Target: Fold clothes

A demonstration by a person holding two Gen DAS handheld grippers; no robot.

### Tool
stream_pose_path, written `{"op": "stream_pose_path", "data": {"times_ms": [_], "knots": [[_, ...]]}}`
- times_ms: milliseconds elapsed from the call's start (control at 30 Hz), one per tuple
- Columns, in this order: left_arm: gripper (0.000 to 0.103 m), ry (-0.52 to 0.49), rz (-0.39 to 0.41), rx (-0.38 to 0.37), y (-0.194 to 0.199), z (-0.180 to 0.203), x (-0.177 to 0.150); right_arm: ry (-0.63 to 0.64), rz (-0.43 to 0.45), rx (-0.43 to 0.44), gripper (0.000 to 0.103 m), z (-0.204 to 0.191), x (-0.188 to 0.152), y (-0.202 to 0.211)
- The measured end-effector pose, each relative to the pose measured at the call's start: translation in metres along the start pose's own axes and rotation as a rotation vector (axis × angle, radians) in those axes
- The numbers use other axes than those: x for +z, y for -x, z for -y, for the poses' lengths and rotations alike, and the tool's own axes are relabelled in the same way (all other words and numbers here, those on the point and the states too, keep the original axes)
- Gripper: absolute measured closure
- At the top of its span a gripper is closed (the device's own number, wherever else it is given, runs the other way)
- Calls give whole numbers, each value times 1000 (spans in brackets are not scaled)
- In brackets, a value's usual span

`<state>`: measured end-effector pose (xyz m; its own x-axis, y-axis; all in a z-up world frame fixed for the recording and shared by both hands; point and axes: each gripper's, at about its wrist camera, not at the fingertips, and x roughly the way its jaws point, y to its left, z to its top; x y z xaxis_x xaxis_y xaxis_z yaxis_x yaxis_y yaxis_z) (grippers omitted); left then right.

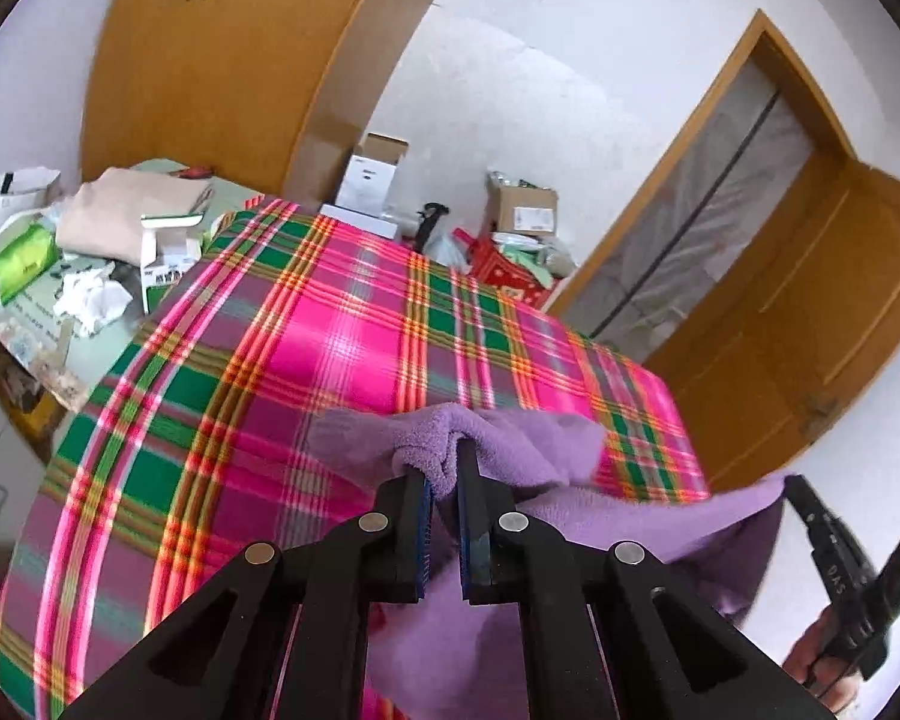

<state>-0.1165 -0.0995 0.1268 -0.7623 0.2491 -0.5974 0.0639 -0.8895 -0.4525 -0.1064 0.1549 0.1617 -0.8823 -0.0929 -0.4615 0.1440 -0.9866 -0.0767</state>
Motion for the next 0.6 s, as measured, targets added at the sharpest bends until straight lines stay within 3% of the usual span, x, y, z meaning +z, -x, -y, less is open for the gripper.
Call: {"op": "stream_pose_path", "data": {"times_ms": [367,600], "knots": [[95,-10,-77,17,-64,-4,18,12,-146,-51,100,8,-3,-93],[89,-40,-124,-7,-78,-10,16,-8,-248,-62,99,9,-11,-146]]}}
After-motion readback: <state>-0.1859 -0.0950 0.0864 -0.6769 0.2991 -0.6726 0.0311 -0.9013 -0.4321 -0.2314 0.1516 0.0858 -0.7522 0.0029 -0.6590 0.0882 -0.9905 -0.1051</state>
